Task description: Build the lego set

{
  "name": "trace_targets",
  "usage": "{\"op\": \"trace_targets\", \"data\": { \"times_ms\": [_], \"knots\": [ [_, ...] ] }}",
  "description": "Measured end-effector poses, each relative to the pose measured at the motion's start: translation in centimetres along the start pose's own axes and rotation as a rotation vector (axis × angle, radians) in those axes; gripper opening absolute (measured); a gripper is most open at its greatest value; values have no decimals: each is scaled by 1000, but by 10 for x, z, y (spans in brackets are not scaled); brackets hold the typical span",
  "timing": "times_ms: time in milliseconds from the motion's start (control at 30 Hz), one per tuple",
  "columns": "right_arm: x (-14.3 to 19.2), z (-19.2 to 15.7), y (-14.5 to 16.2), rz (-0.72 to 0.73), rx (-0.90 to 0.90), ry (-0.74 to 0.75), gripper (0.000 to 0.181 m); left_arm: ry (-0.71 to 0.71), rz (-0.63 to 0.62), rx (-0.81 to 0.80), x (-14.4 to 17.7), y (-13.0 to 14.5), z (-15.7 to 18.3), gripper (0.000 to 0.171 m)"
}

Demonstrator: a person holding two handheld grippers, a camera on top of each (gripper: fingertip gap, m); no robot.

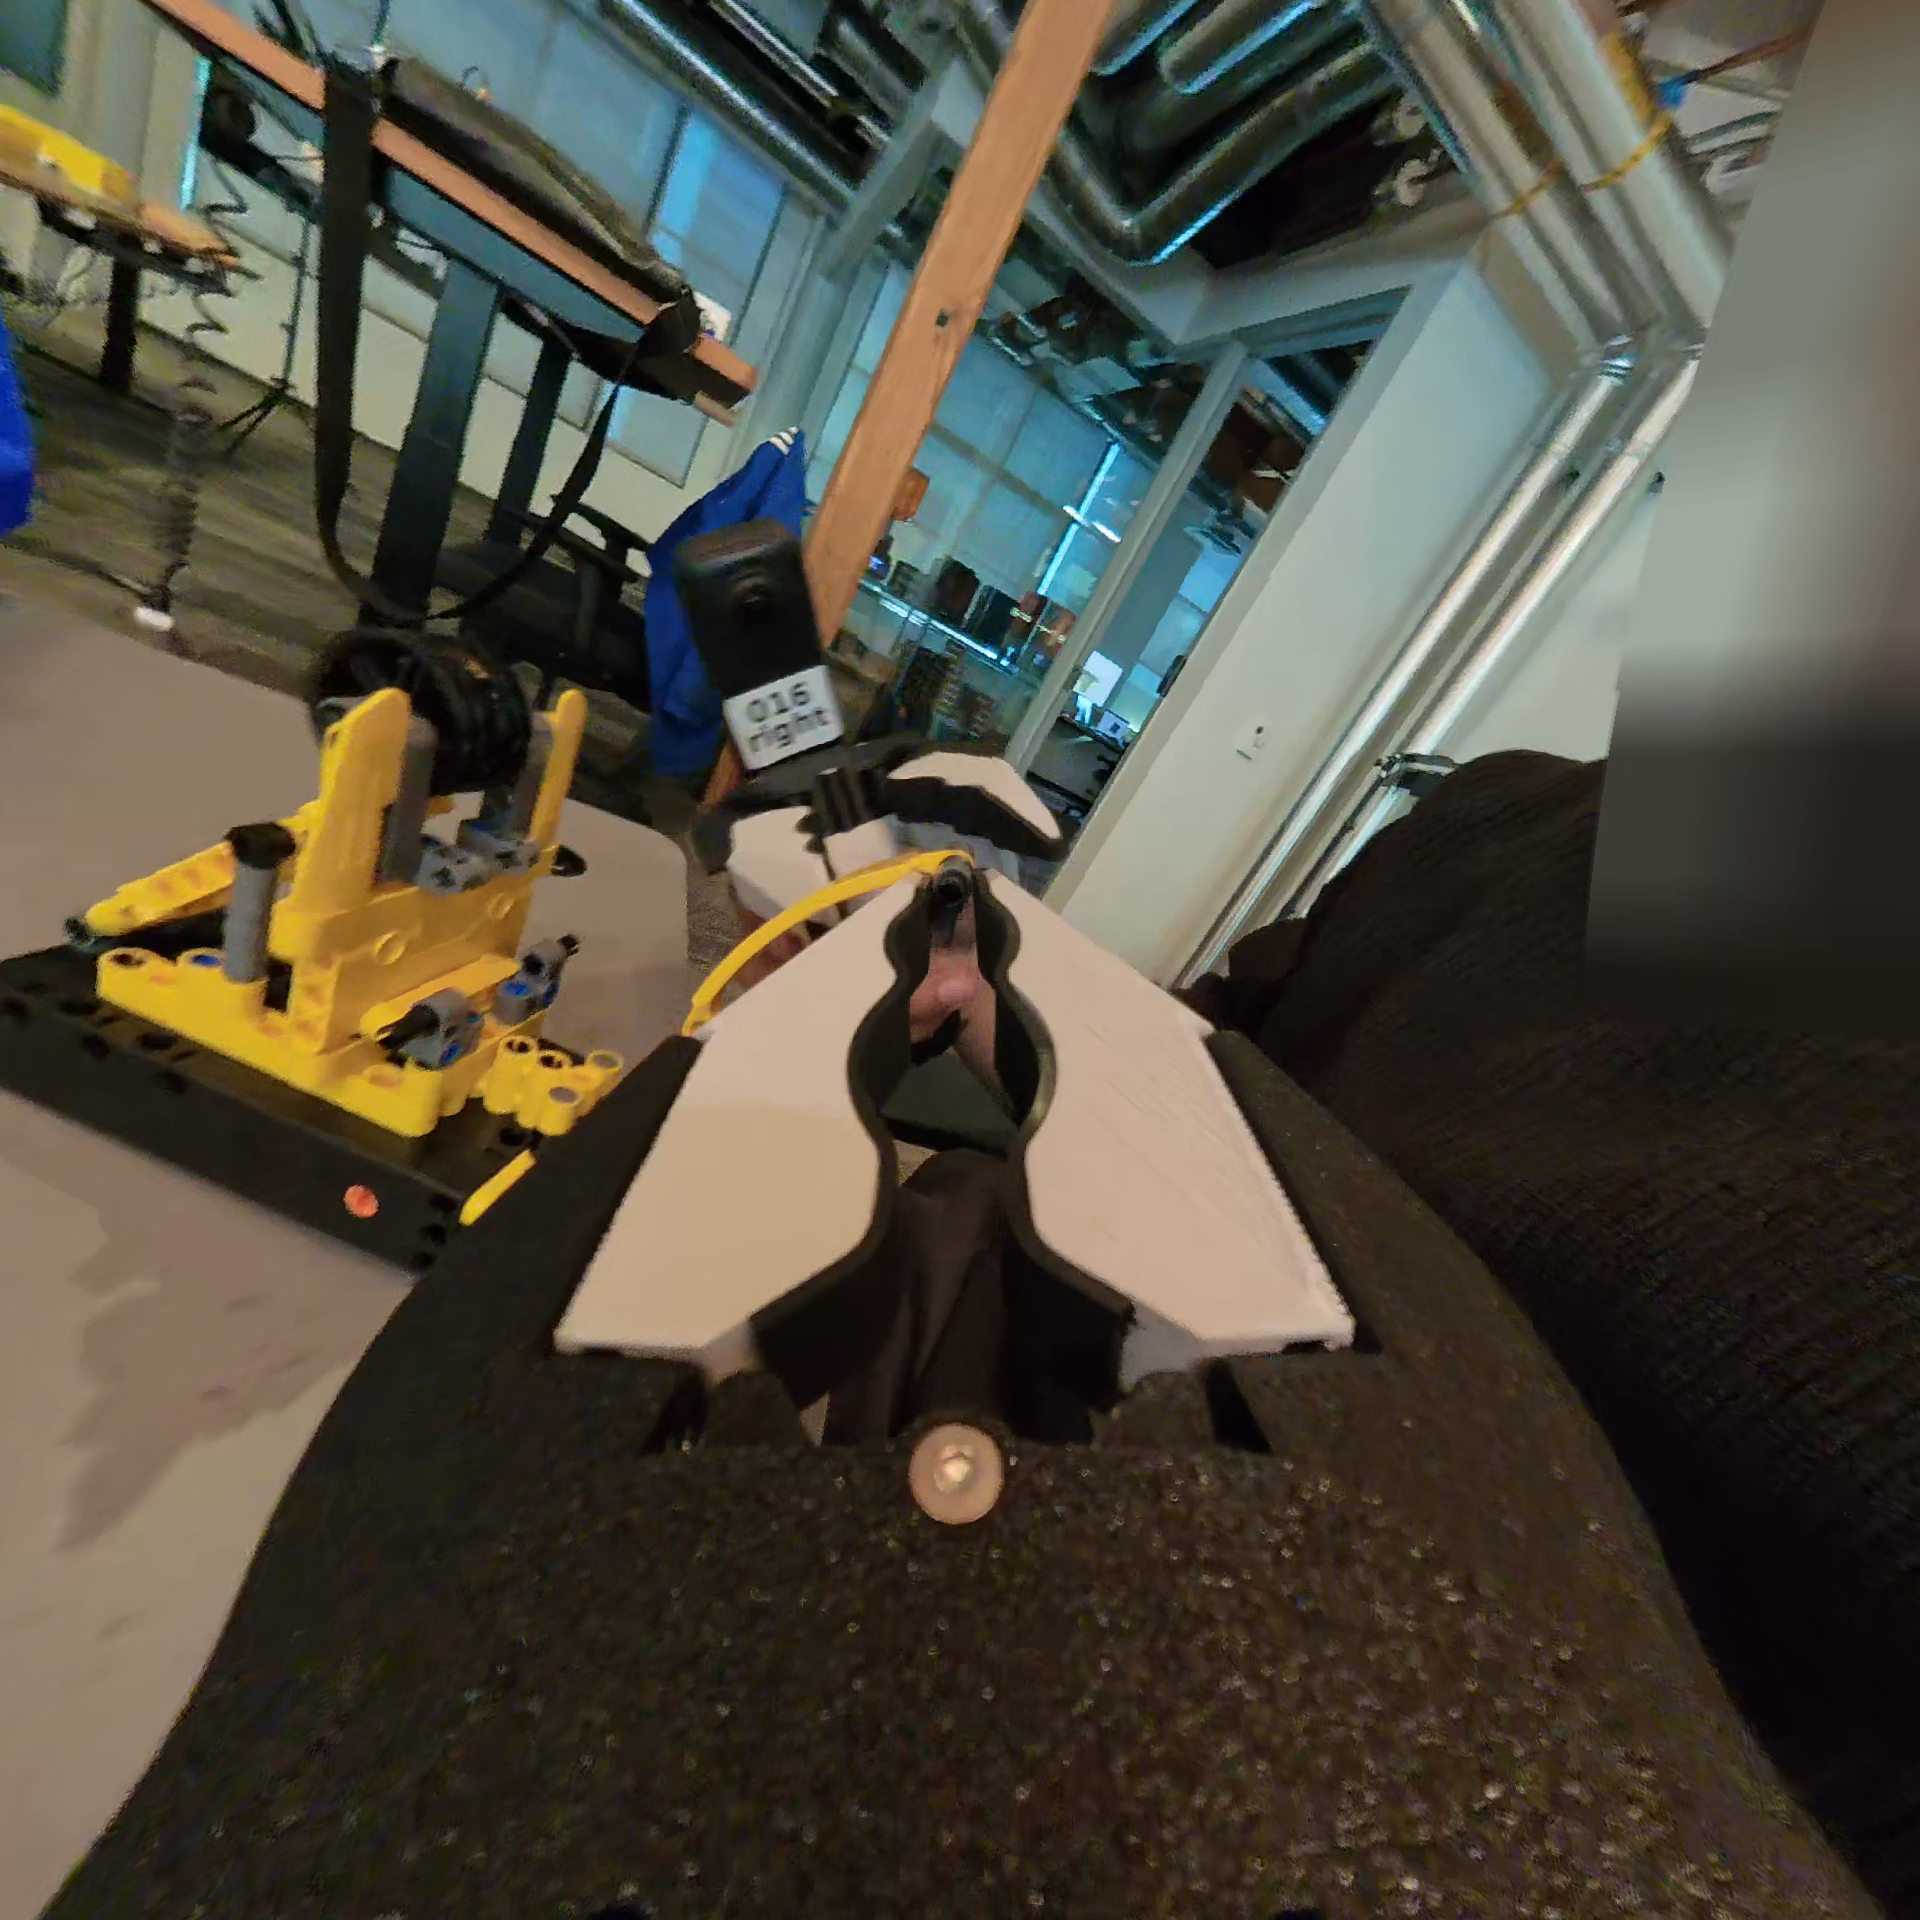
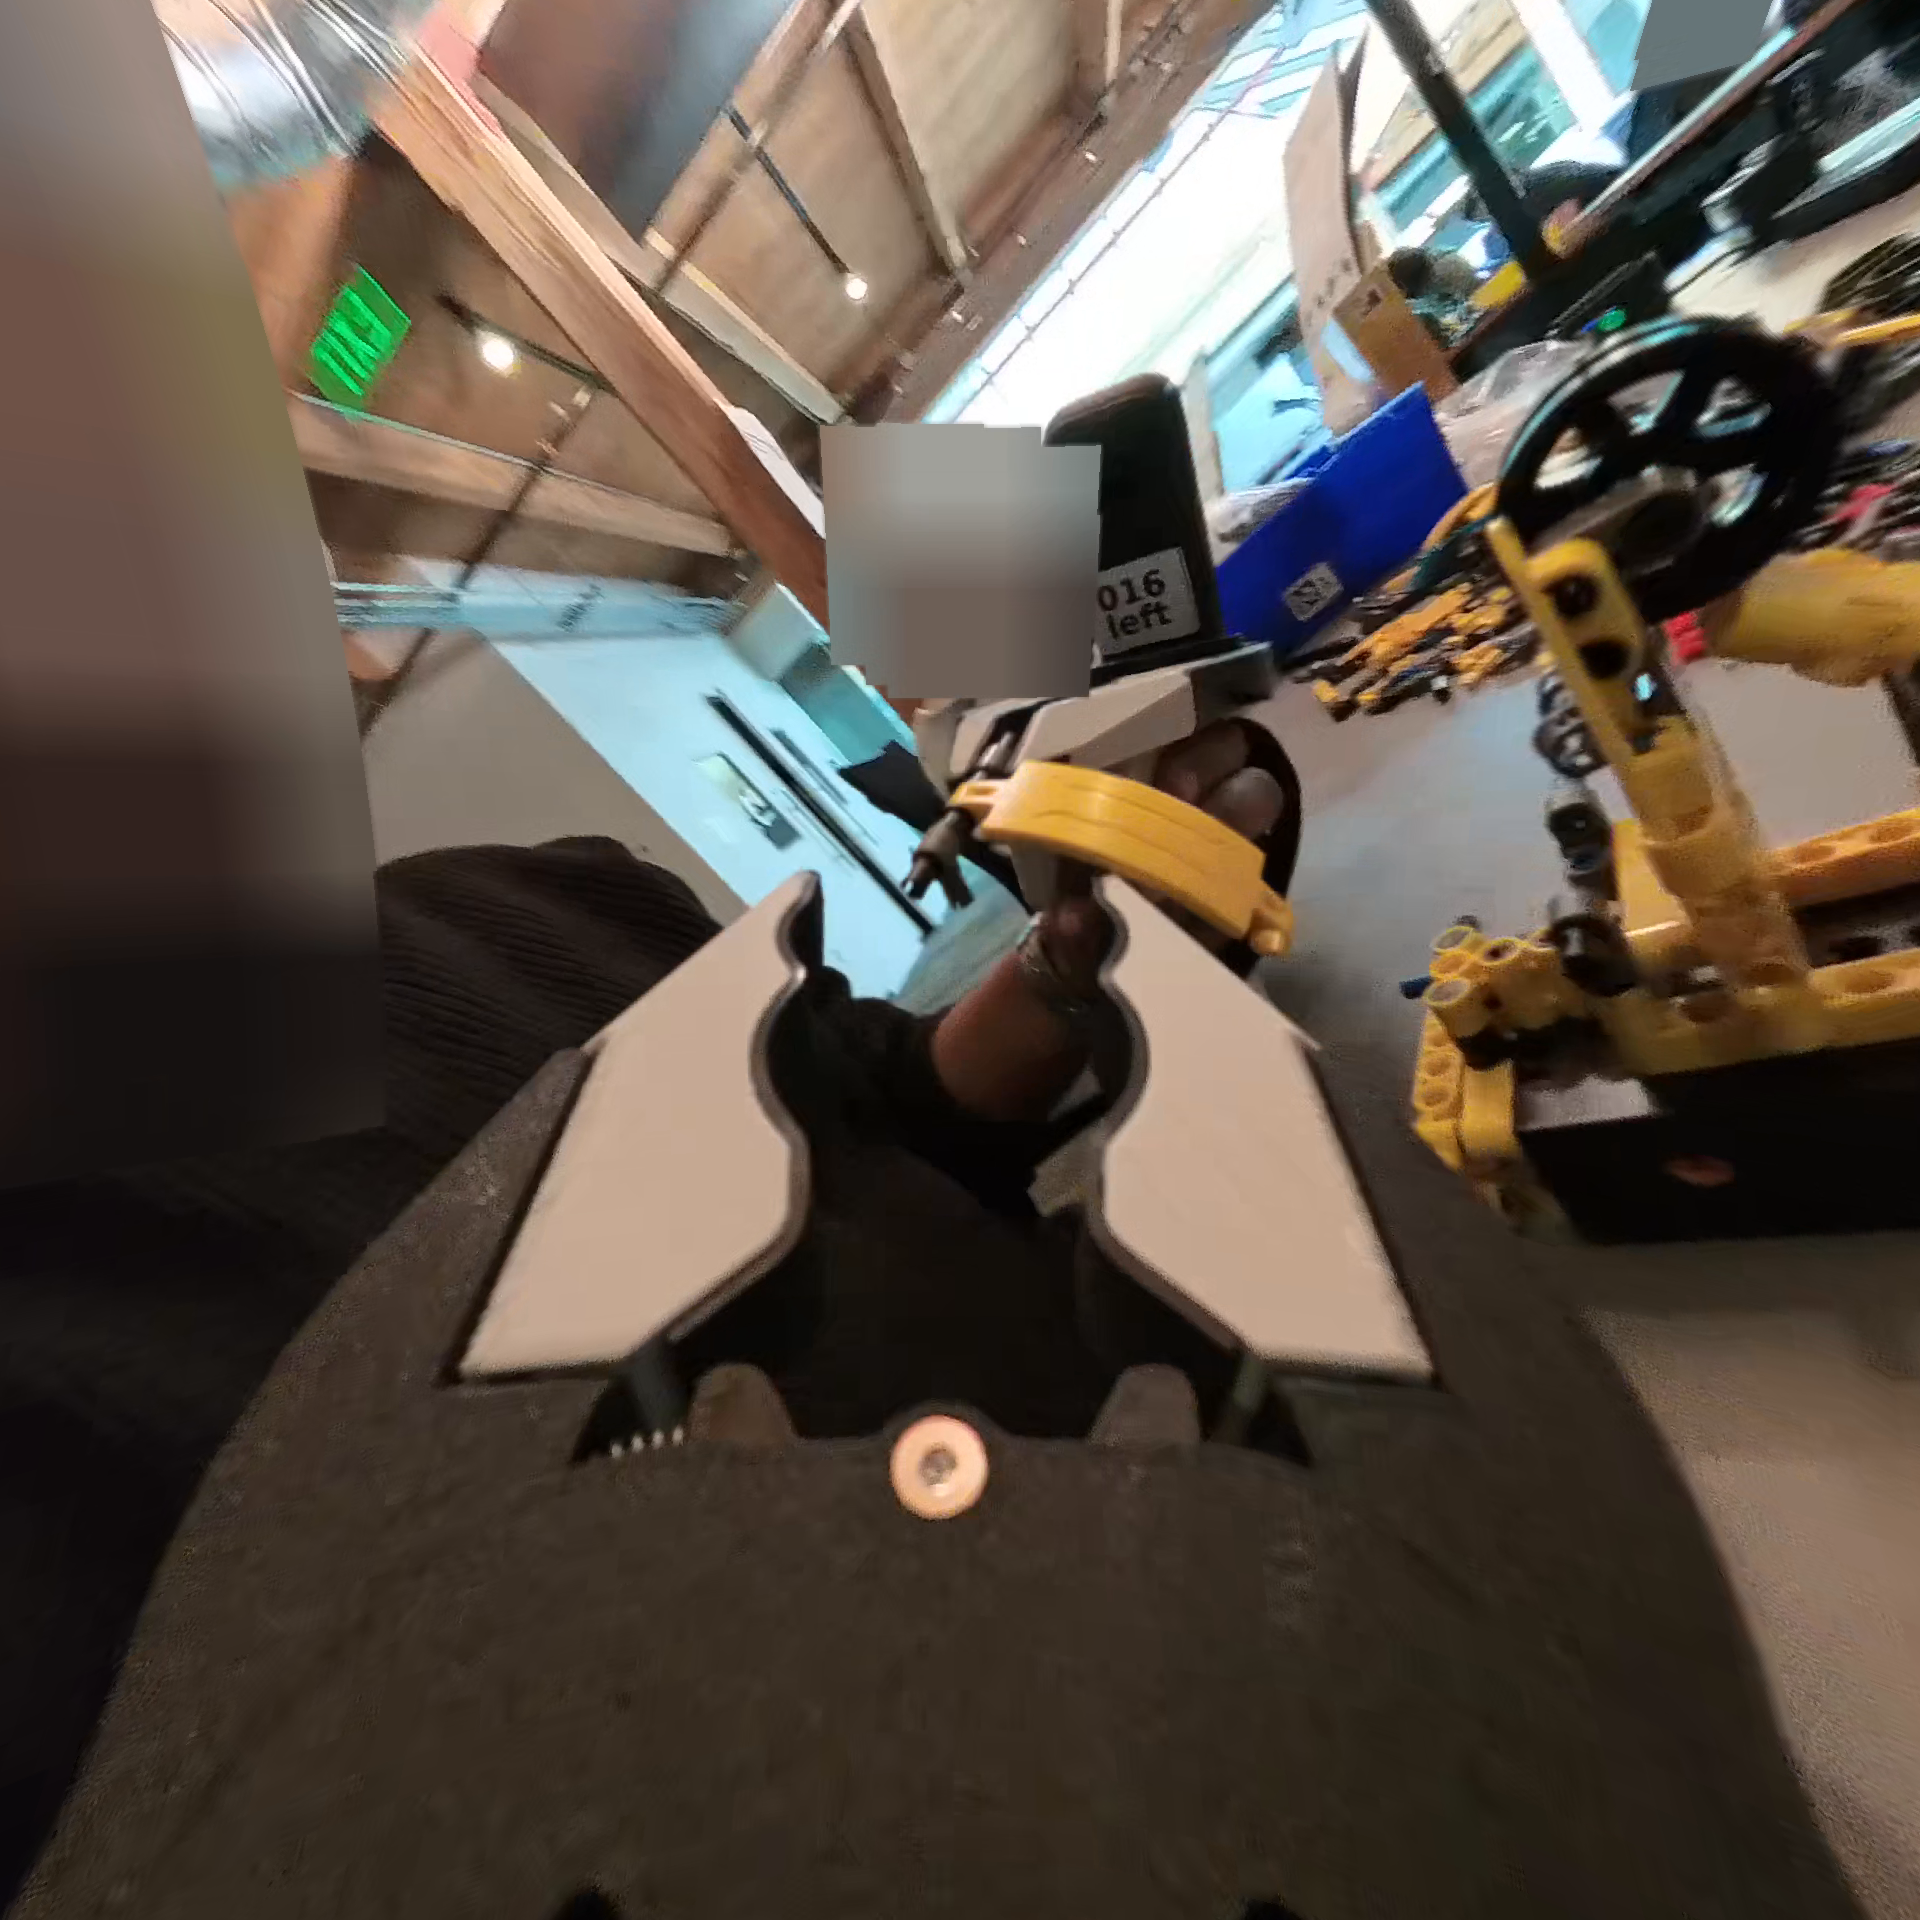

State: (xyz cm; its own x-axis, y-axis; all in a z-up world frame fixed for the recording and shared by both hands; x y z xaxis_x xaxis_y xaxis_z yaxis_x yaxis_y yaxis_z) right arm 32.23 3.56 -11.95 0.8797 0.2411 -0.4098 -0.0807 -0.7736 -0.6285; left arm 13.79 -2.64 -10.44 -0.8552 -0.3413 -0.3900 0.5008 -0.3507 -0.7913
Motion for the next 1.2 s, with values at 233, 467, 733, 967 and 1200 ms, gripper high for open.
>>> {"op": "trace_targets", "data": {
  "times_ms": [233,467,733,967,1200],
  "knots": [
    [-6,-6,1,20,-23,-55,50,47,-49,-65,-8,6,10,6],
    [-1,-5,-12,73,201,113,28,-126,-156,-108,-8,10,-5,6],
    [-4,10,-14,-29,472,389,5,-283,-240,-55,8,2,-30,7],
    [-8,20,-12,-80,491,463,5,-381,-323,-30,10,6,-39,7],
    [-7,18,-12,-99,491,493,2,-378,-424,-78,11,8,-43,15]
  ]
}}
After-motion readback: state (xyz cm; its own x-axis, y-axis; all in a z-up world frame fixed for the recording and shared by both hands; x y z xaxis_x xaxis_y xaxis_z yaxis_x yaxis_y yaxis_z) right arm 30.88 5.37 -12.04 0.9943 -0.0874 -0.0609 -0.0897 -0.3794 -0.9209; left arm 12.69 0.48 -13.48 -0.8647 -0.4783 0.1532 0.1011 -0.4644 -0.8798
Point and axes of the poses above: each gripper's, where its closed fingertips meet, x back along the fingers, y out of its underside, z = x × y across the jaws, the point moved 9 cm from there along x, back along the fingers, and after that the axes turned 15 degrees about z, right-handed, at the moved point
